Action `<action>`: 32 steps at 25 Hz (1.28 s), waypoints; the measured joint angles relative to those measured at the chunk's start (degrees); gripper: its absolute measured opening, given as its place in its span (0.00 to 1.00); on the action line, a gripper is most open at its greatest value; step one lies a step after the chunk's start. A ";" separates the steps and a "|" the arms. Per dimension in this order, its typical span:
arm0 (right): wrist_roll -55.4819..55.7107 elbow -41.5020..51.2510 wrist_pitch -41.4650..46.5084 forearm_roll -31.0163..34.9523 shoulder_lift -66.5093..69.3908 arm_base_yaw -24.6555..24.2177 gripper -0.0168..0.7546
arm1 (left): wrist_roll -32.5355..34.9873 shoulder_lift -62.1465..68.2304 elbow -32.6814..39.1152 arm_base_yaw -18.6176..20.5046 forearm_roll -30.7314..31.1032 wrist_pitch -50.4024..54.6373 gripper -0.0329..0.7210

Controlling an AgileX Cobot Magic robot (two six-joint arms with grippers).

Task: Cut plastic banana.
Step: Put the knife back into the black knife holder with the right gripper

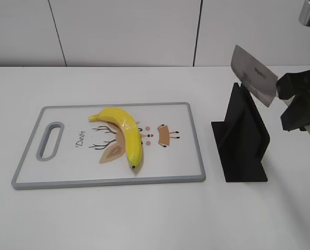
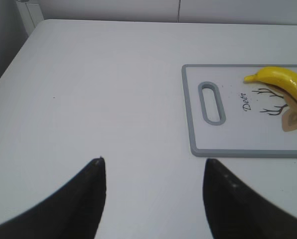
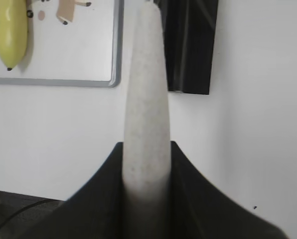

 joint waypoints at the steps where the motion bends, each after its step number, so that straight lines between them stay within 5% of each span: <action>1: 0.96 0.06 -0.06 -0.87 0.00 0.00 0.24 | 0.00 -0.04 0.00 0.00 0.00 0.00 0.81; 32: 4.86 0.46 -5.21 -4.96 7.22 0.00 0.24 | 0.22 -0.06 0.95 0.00 0.16 0.77 0.81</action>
